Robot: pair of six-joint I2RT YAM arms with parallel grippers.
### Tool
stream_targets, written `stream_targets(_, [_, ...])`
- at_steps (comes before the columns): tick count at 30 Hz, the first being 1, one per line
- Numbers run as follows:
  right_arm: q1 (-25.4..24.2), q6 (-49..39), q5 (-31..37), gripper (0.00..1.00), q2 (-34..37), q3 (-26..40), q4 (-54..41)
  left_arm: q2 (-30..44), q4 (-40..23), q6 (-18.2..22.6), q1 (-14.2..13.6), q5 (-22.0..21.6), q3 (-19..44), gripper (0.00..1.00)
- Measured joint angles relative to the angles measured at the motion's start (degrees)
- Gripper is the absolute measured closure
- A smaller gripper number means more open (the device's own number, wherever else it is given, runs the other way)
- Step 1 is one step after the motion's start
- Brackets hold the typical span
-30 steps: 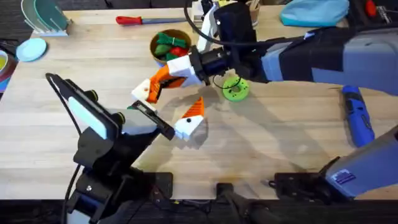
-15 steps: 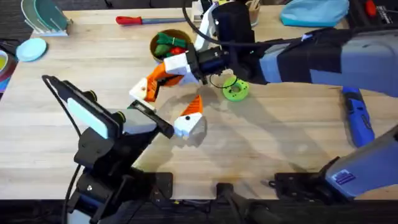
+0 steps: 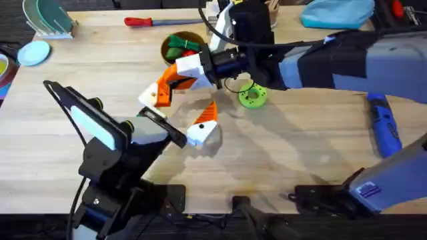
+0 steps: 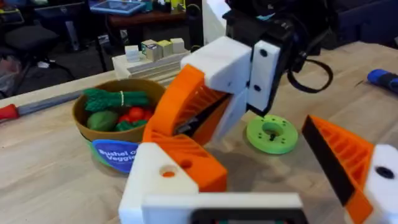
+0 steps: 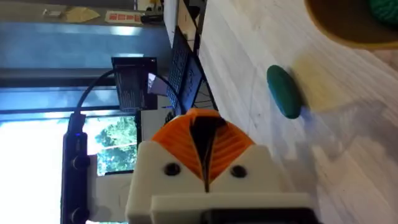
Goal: Pick up the gripper from the table and insert it into the empty holder that is missing its gripper. Then pick up a screw, insert it into the mounting hole, and use the screwdriver to tighten it. Finally, clean up the table by picking up the vegetable and placing it into the bucket.
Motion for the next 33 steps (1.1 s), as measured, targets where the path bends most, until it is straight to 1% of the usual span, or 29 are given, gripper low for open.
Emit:
stream_targets(14, [0.3, 0.8, -0.7, 0.994, 0.0, 0.0, 0.2, 0.0, 0.2, 0.0, 0.0, -0.5, 0.0, 0.008])
stream_targets(21, [0.3, 0.5, -2.7, 0.994, 0.0, 0.0, 0.2, -0.1, 0.3, 0.5, -0.3, -1.0, 0.0, 0.008])
stream_targets(26, [-0.1, -3.0, -4.3, 0.994, 0.0, 0.0, -0.2, -0.1, 0.4, 0.9, -0.6, -1.0, 0.0, 0.008])
stream_targets(33, [-1.5, -8.2, -8.2, 0.994, 0.0, 0.0, -2.5, -0.1, 0.4, 1.3, -1.0, 0.0, 0.0, 0.008])
